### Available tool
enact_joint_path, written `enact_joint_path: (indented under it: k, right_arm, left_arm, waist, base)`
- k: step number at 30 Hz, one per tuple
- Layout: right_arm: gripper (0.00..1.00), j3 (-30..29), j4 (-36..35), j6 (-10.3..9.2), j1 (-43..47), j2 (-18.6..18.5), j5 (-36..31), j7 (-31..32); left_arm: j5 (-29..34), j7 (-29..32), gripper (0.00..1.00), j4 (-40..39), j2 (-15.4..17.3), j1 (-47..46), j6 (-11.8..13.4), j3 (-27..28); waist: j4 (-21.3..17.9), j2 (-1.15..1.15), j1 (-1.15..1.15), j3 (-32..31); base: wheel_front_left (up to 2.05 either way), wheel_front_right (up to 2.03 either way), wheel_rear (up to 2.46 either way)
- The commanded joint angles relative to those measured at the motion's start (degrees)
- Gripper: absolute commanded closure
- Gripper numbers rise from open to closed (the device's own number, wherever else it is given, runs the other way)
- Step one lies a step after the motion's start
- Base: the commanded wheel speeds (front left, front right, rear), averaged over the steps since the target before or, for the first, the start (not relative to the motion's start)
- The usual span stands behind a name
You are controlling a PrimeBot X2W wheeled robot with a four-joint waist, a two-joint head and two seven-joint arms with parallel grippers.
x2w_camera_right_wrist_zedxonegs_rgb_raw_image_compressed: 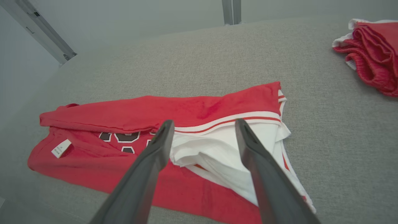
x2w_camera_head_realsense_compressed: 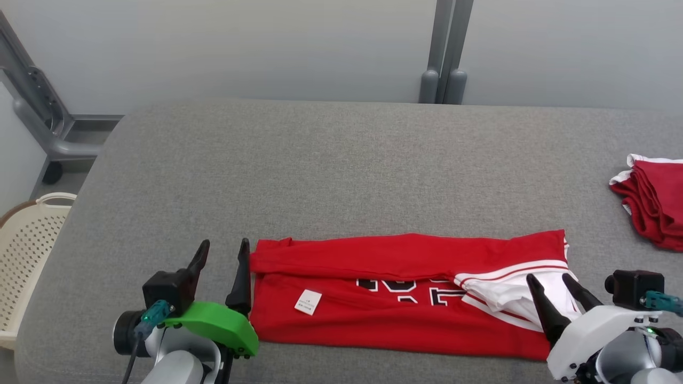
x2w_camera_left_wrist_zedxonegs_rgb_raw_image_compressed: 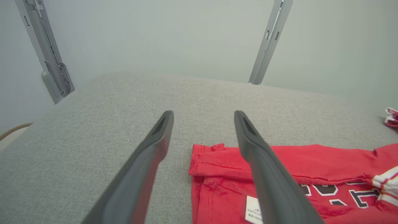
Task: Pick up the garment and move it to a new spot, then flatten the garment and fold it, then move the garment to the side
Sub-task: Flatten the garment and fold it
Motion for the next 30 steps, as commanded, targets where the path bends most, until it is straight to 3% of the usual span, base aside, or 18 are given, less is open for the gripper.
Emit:
enact_joint_path:
  k: [1, 6, 12, 20, 25, 30]
  right_arm:
    - [0.00, -0.19, 0.28, -0.02, 0.58, 0.41, -0.70, -0.65]
    - [0.00, -0.70, 2.68, -0.02, -0.26, 4.11, -2.63, -5.82]
    - [0.00, -2.80, 6.48, -0.02, -2.19, 6.04, -5.01, -13.03]
    - [0.00, -2.26, 13.39, -0.02, -4.91, 6.43, -4.36, -21.12]
    - [0.00, -1.16, 16.15, -0.02, -5.08, 6.41, -8.14, -24.57]
    - [0.00, -0.20, 16.21, -0.02, -3.85, 6.42, -12.01, -26.56]
  left_arm:
    - [0.97, -0.24, 0.00, -0.57, -0.08, 0.96, 0.37, 0.64]
    - [5.27, -0.17, 0.00, -5.74, -1.39, 6.79, -0.51, 6.52]
    - [8.67, -0.18, 0.00, -8.94, -3.30, 12.58, -1.96, 14.09]
    - [13.64, -0.18, 0.00, -11.14, -7.44, 18.03, -8.67, 23.93]
    - [17.36, -0.19, 0.00, -9.30, -9.07, 19.62, -11.73, 26.12]
    - [20.25, -0.19, 0.00, -6.99, -9.77, 20.31, -12.79, 26.86]
  waist:
    - [0.15, 0.00, 0.00, -0.32]
    - [0.02, 0.00, 0.00, -1.48]
    - [0.15, 0.00, 0.00, -2.72]
    - [0.59, 0.00, 0.00, -2.85]
    - [0.80, 0.00, 0.00, -2.74]
    - [0.62, 0.00, 0.00, -2.67]
  base:
    - [0.00, 0.00, 0.00]
    - [0.00, 0.00, 0.00]
    - [0.00, 0.00, 0.00]
    - [0.00, 0.00, 0.00]
    - [0.00, 0.00, 0.00]
    - [0.00, 0.00, 0.00]
